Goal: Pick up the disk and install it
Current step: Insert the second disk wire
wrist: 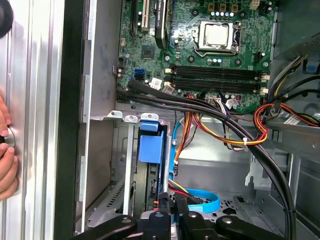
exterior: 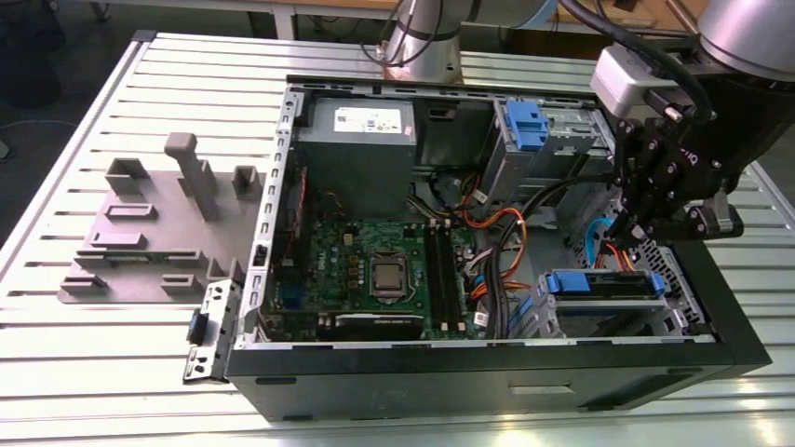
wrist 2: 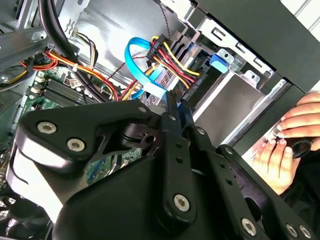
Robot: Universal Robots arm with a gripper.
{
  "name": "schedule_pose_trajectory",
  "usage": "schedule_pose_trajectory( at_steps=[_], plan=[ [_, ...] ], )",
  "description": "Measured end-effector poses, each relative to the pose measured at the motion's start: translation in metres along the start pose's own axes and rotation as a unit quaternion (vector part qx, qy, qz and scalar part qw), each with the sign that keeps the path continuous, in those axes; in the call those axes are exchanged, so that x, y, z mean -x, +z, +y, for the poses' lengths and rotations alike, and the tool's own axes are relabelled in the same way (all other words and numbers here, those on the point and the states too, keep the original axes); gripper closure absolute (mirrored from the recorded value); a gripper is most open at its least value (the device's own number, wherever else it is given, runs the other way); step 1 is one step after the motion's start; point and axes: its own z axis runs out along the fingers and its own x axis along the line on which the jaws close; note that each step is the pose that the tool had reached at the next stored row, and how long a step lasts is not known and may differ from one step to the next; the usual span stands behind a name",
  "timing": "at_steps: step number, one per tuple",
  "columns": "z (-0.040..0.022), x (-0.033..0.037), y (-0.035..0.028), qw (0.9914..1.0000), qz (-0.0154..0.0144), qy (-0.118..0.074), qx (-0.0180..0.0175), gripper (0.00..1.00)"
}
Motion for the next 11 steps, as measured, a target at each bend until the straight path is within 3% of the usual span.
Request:
schedule_pose_trajectory(
  at_steps=[5, 6, 9, 11],
  plan=[
    [0.0000, 0.0002, 0.0024, 1.00000, 0.0001, 0.000, -0.0010, 0.77],
    [0.0001, 0.0002, 0.0029, 1.00000, 0.0001, 0.000, -0.0011, 0.71],
    [0.0001, 0.0002, 0.0037, 1.00000, 0.0002, 0.000, -0.0016, 0.72],
    [0.0002, 0.0002, 0.0038, 1.00000, 0.0003, 0.000, -0.0016, 0.84]
  ],
)
